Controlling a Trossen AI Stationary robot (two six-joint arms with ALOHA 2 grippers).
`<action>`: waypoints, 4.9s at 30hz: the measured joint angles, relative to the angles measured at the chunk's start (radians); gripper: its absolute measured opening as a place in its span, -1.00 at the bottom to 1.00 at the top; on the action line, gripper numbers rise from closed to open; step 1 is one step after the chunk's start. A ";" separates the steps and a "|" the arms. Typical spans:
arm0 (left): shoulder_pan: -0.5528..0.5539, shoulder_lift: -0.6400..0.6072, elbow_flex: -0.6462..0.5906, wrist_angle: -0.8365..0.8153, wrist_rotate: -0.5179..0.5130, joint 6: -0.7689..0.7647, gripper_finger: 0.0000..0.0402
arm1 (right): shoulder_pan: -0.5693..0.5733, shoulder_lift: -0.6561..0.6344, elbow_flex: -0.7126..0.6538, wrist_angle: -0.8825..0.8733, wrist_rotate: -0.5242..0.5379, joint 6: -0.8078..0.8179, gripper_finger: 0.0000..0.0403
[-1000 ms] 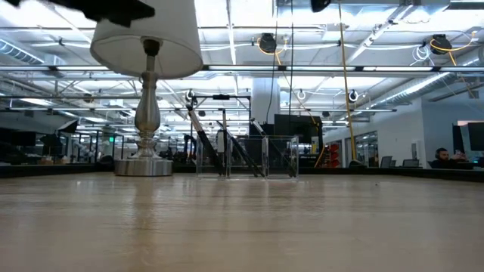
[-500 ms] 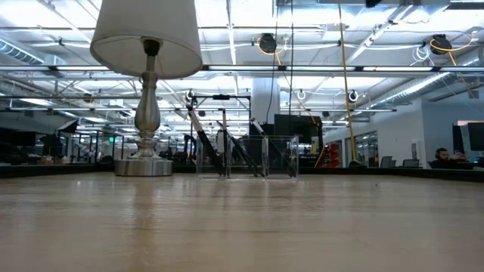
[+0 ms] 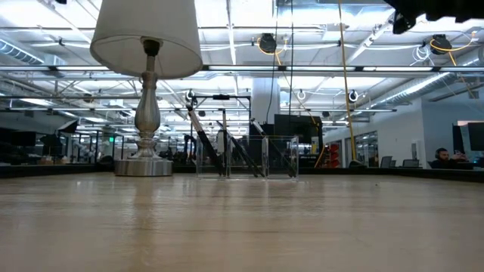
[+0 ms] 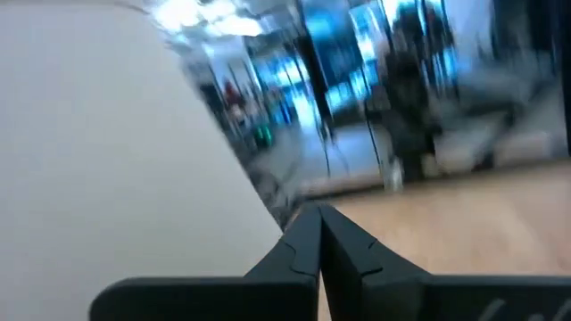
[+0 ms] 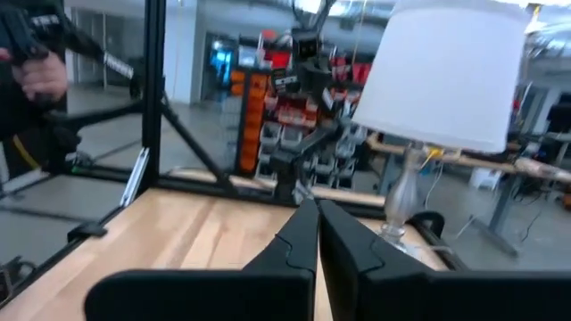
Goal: Put items in baskets/containers
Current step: Return to Home Position
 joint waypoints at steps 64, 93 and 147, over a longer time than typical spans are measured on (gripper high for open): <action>0.661 -0.168 -0.669 0.396 0.832 -0.197 -1.00 | -0.180 -0.342 -0.409 0.025 -0.074 0.178 -1.00; 0.661 -0.167 -0.672 0.433 0.854 -0.298 -0.84 | -0.180 -0.342 -0.409 0.066 -0.075 0.158 -1.00; 0.661 -0.167 -0.669 0.435 0.854 -0.298 -0.84 | -0.180 -0.342 -0.410 0.066 -0.076 0.158 -1.00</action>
